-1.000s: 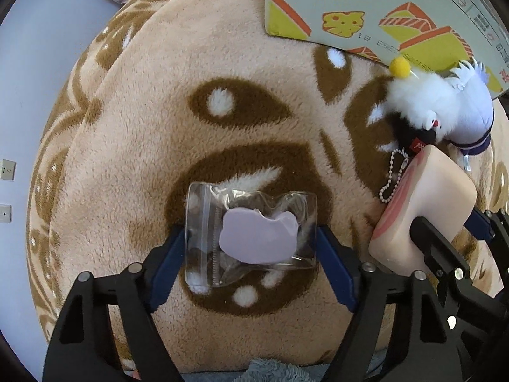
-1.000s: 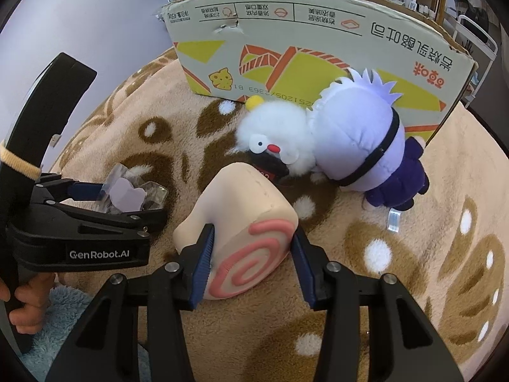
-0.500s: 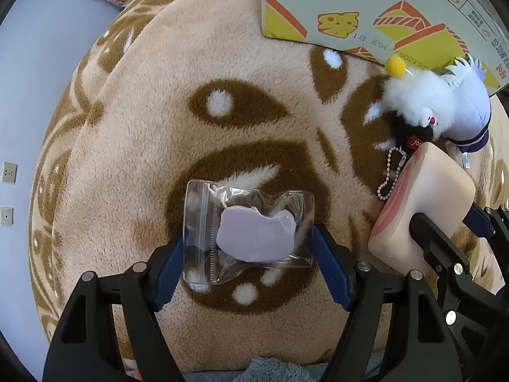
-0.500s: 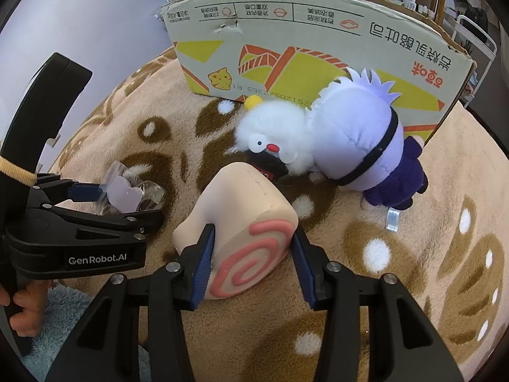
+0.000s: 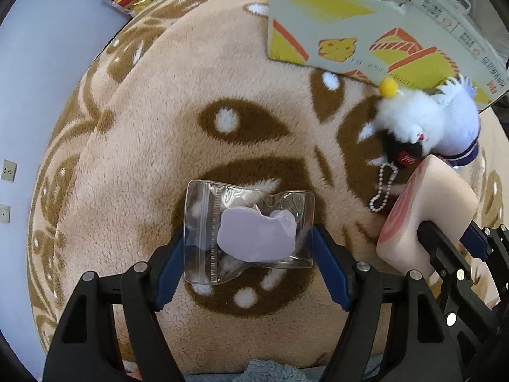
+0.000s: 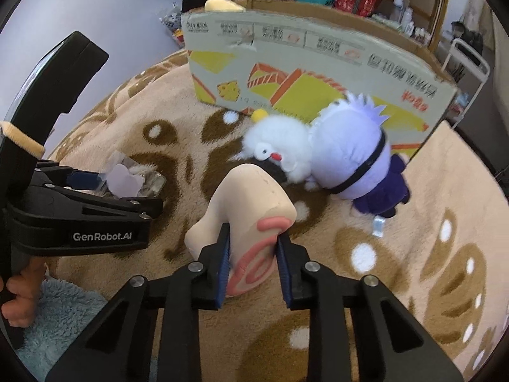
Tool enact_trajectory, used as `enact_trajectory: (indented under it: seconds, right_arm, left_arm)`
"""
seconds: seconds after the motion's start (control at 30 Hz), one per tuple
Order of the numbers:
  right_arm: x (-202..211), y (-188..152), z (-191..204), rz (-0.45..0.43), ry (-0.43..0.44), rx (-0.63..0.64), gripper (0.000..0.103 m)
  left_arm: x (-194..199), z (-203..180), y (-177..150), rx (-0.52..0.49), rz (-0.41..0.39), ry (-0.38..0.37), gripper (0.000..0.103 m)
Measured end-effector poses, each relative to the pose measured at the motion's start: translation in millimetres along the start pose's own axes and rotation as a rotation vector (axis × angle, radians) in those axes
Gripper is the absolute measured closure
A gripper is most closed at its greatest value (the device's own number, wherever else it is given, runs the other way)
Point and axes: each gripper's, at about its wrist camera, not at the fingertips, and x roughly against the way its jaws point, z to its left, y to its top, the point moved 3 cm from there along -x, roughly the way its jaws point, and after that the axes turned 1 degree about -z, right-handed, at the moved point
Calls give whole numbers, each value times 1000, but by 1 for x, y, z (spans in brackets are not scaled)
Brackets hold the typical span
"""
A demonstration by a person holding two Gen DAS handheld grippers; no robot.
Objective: Organize soft objects
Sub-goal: 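Lift the clear bag with the left tool while the right tool lifts the pink cushion toward the box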
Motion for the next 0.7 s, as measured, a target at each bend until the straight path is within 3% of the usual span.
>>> enact_trajectory:
  seconds: [0.37,0.7]
  right_arm:
    - [31,5,-26,-113,-100,-107,76]
    - [61,5,-38,-221,-126,-151,75]
  left_arm:
    - [40,-9,-3,-34,-176,-39,28]
    - [84,-27,-15,-63,-378,-26,28]
